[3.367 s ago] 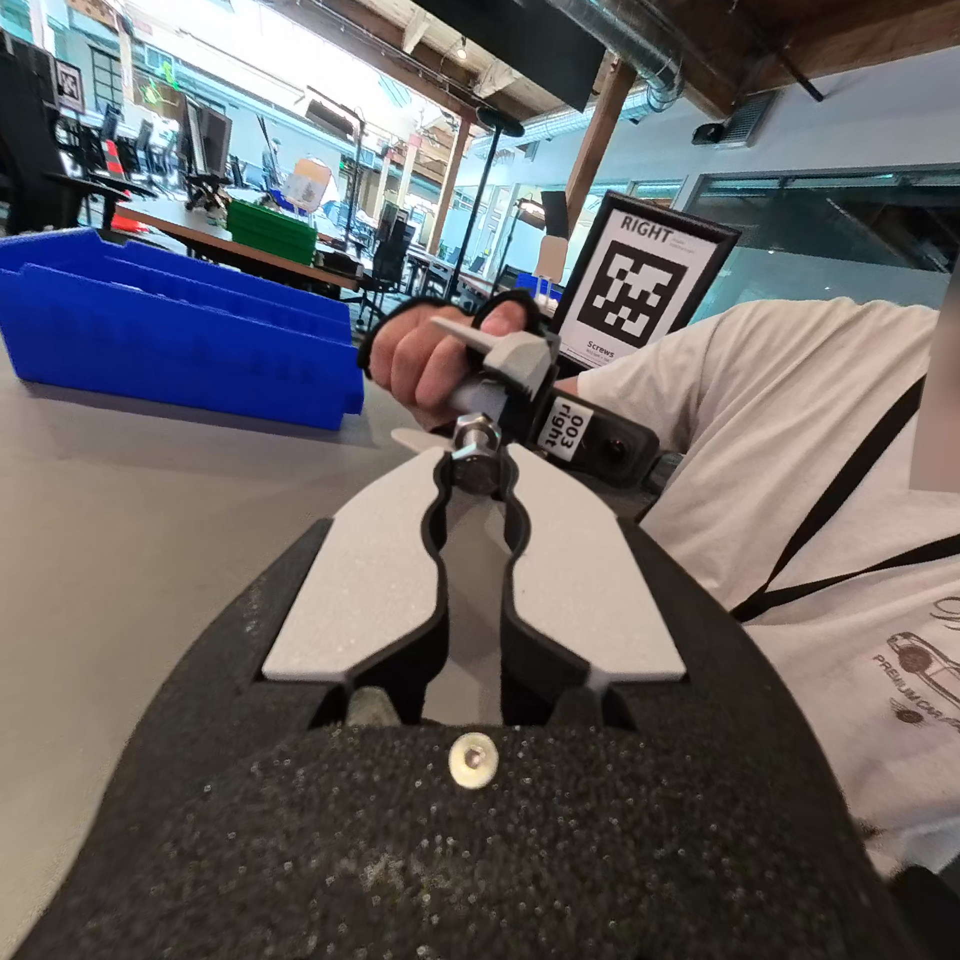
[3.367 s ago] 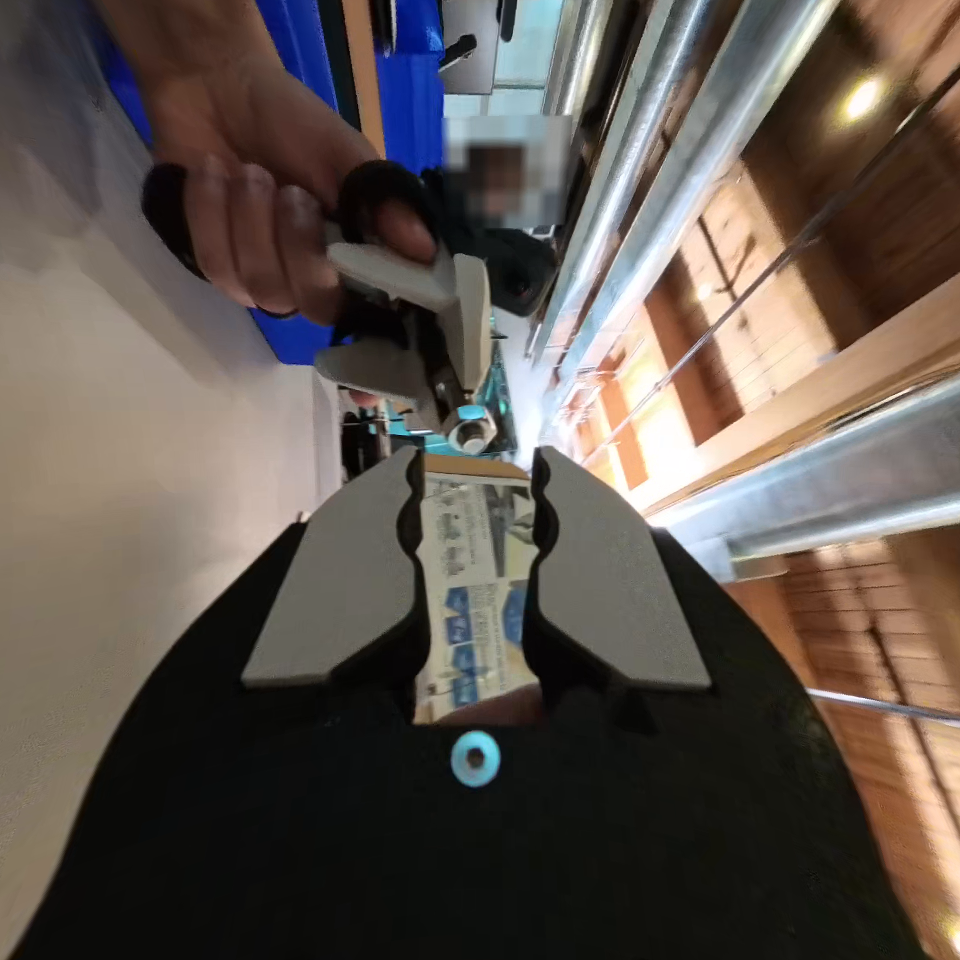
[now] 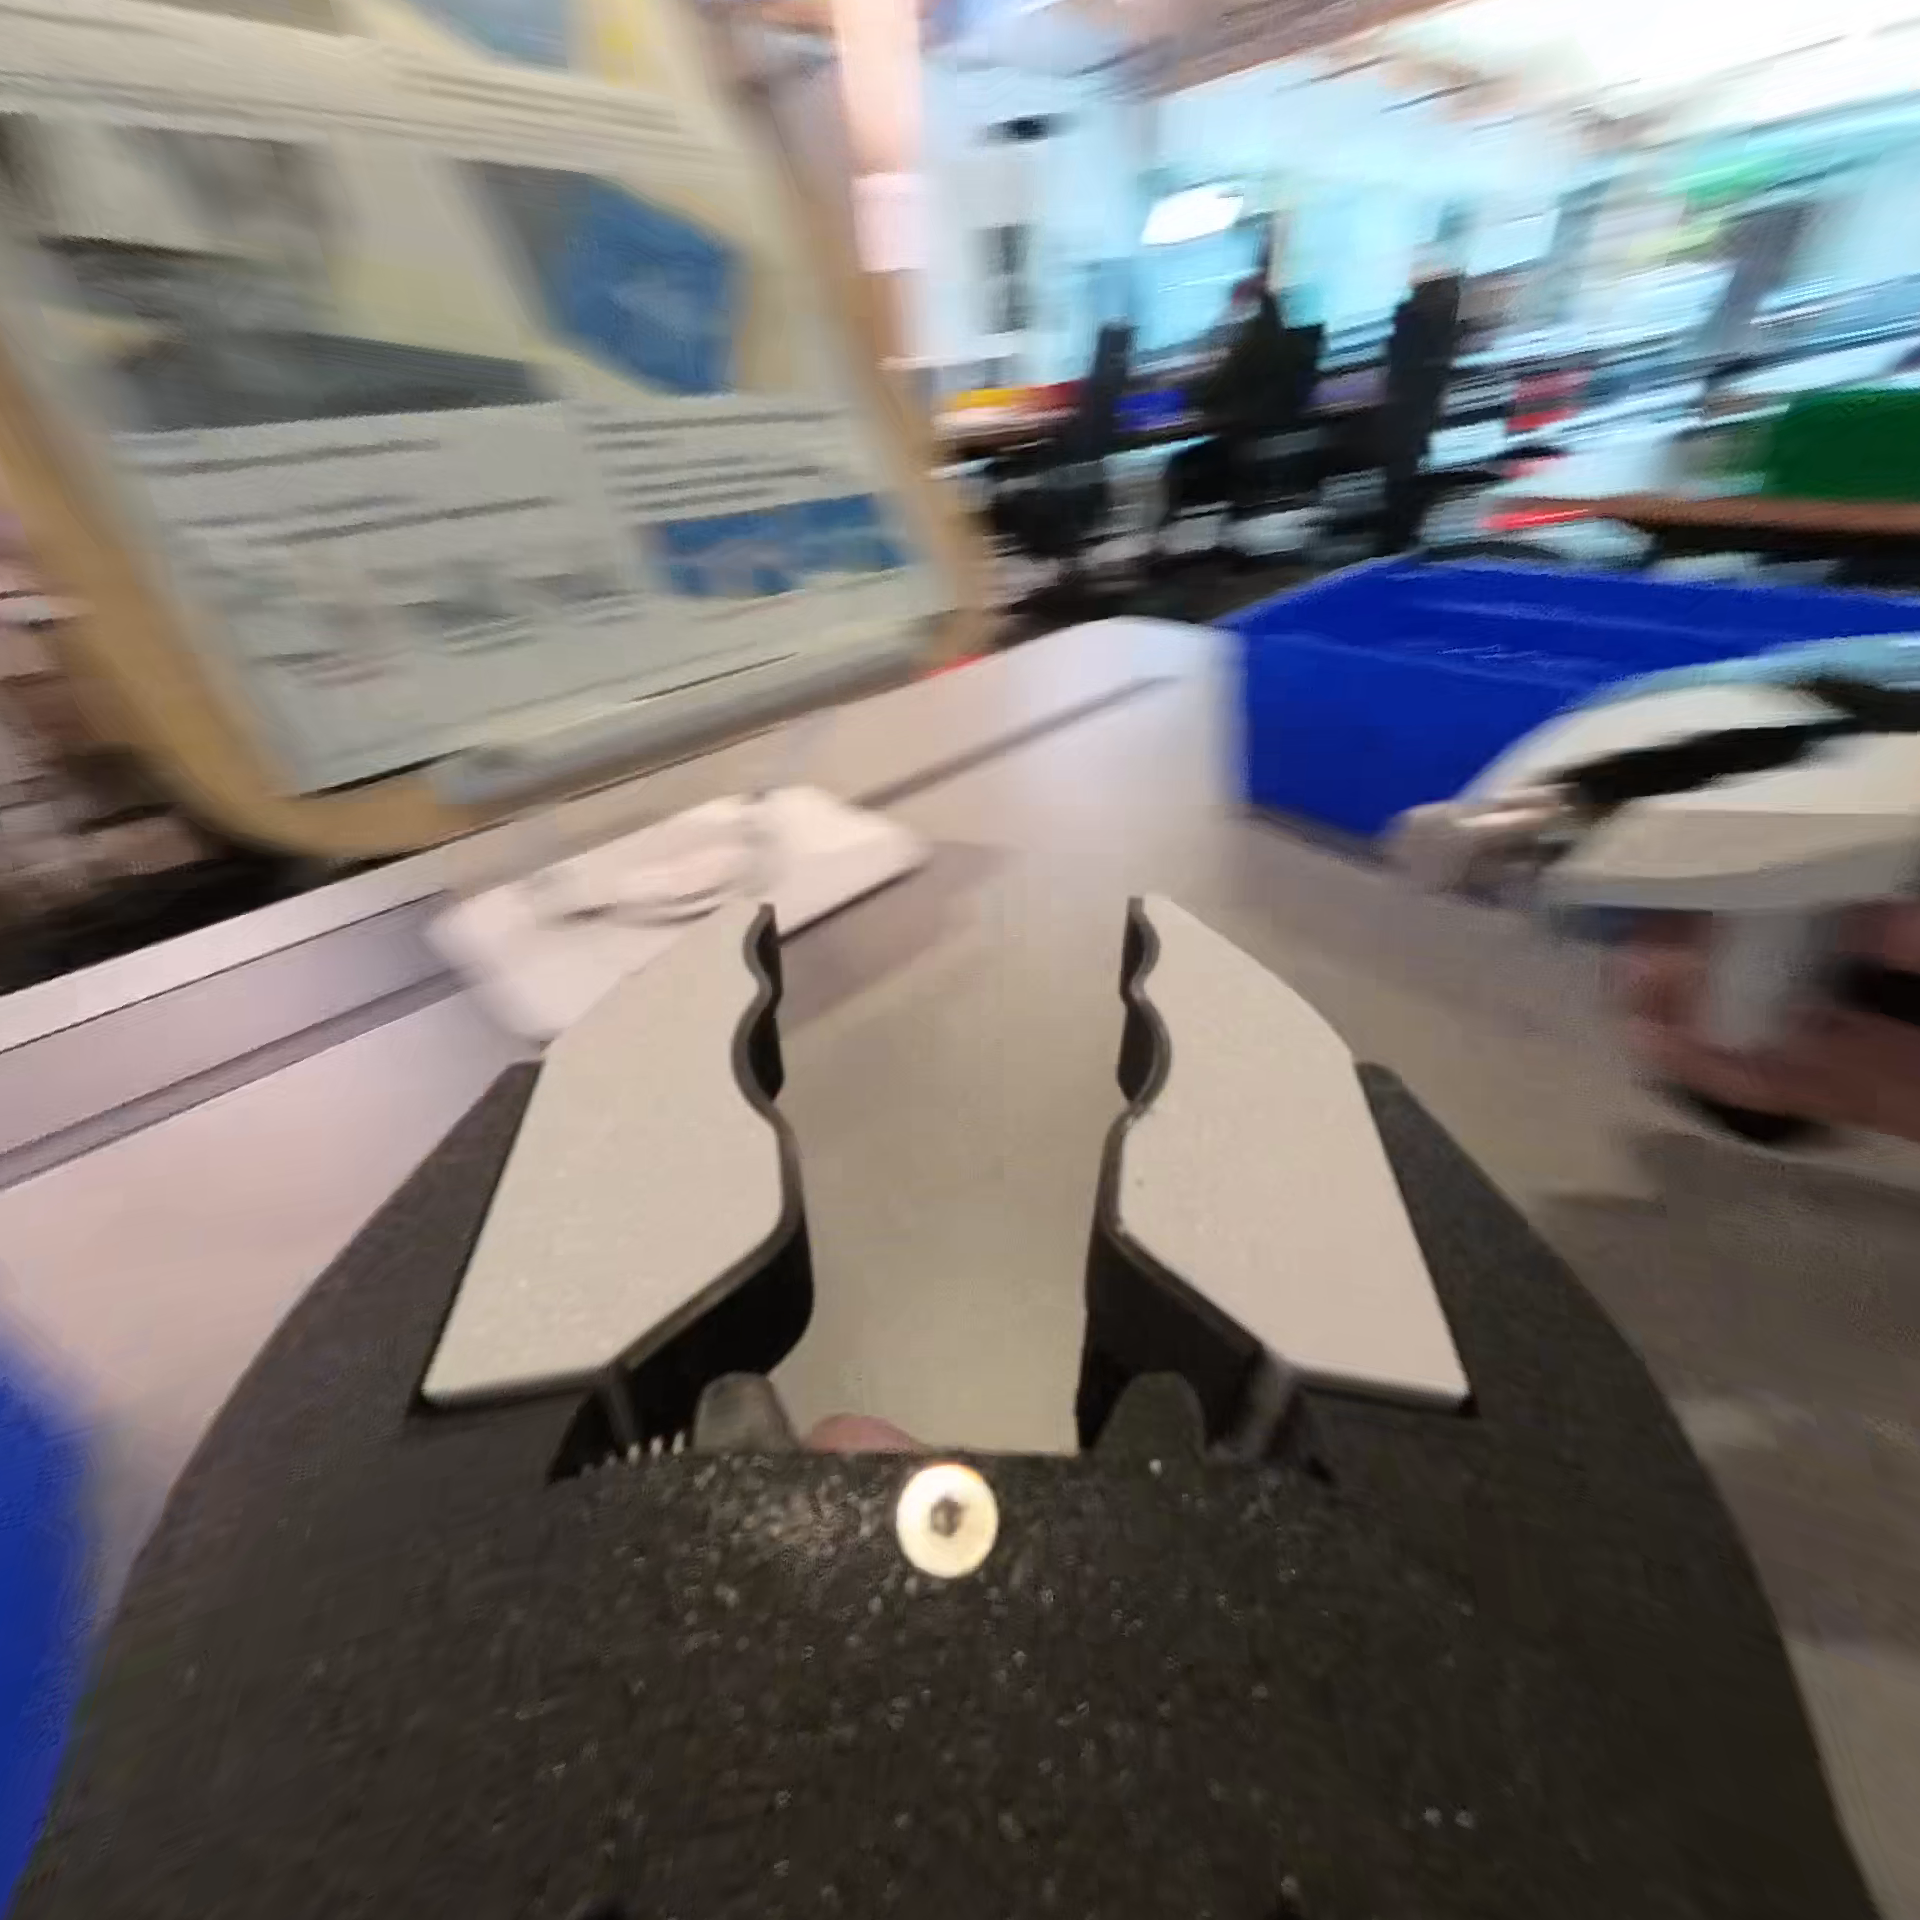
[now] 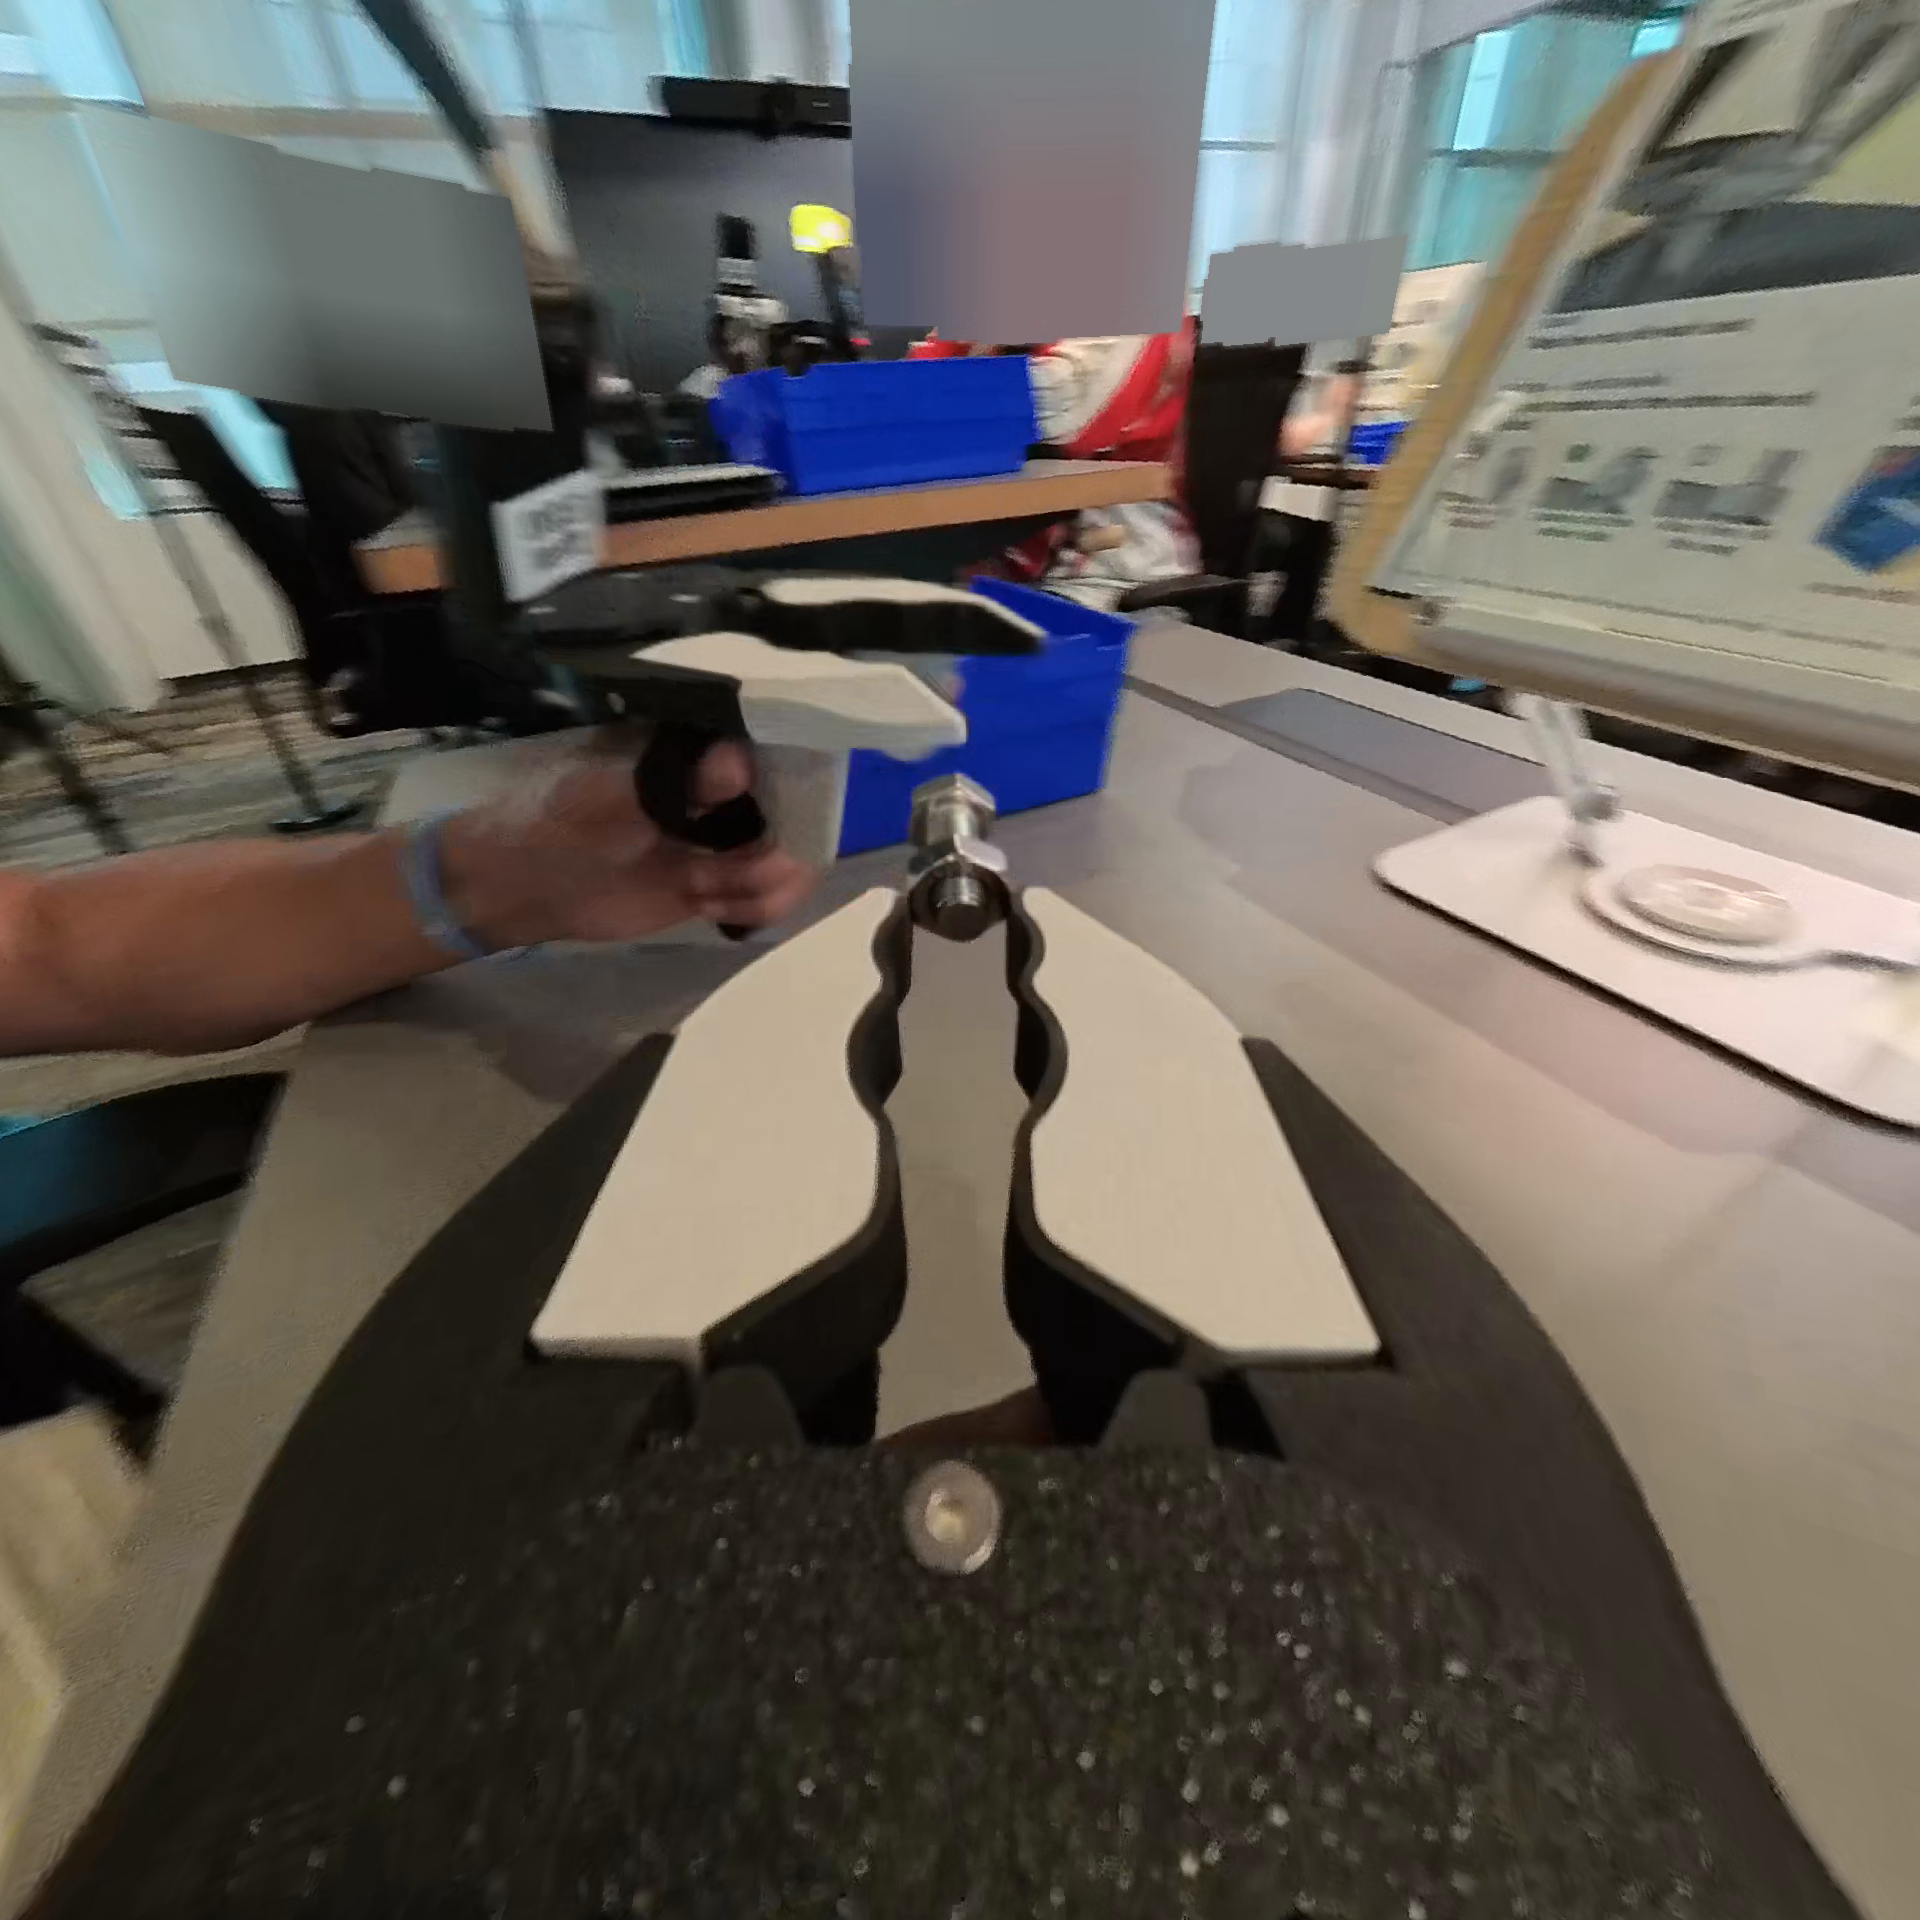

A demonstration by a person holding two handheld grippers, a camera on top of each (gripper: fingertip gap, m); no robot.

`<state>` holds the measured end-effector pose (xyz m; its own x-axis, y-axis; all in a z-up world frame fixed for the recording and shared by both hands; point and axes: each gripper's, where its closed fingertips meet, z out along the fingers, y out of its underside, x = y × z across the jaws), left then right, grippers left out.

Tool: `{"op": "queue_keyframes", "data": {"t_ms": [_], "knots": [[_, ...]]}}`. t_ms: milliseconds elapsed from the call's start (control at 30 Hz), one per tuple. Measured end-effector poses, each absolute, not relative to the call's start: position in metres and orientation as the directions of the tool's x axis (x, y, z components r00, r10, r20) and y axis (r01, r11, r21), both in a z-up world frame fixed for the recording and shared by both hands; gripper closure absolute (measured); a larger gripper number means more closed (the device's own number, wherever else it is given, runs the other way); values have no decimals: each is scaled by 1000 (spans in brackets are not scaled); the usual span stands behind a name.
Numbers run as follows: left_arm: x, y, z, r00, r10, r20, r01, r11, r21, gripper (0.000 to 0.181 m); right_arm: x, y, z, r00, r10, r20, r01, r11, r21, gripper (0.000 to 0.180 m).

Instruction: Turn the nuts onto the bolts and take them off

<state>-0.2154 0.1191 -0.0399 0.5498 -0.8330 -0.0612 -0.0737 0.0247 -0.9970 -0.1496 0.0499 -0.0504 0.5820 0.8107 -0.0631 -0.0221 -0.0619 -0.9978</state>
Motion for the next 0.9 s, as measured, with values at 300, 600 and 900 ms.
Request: {"op": "queue_keyframes", "data": {"t_ms": [300, 600, 900], "knots": [[-250, 167, -90, 812, -583, 26, -116, -205, -972, 126, -106, 82, -60, 833, 553, -4, 46, -76, -996, 163], [-245, 163, -90, 791, -612, -5, -154, -191, -969, 126, -56, 64, 14, 909, 385, 162, 155, 50, -987, 163], [-235, 157, -93, 763, -647, 12, -171, -218, -961, 126, 123, 67, -42, 972, 191, 138, 220, -528, -820, 163]]}}
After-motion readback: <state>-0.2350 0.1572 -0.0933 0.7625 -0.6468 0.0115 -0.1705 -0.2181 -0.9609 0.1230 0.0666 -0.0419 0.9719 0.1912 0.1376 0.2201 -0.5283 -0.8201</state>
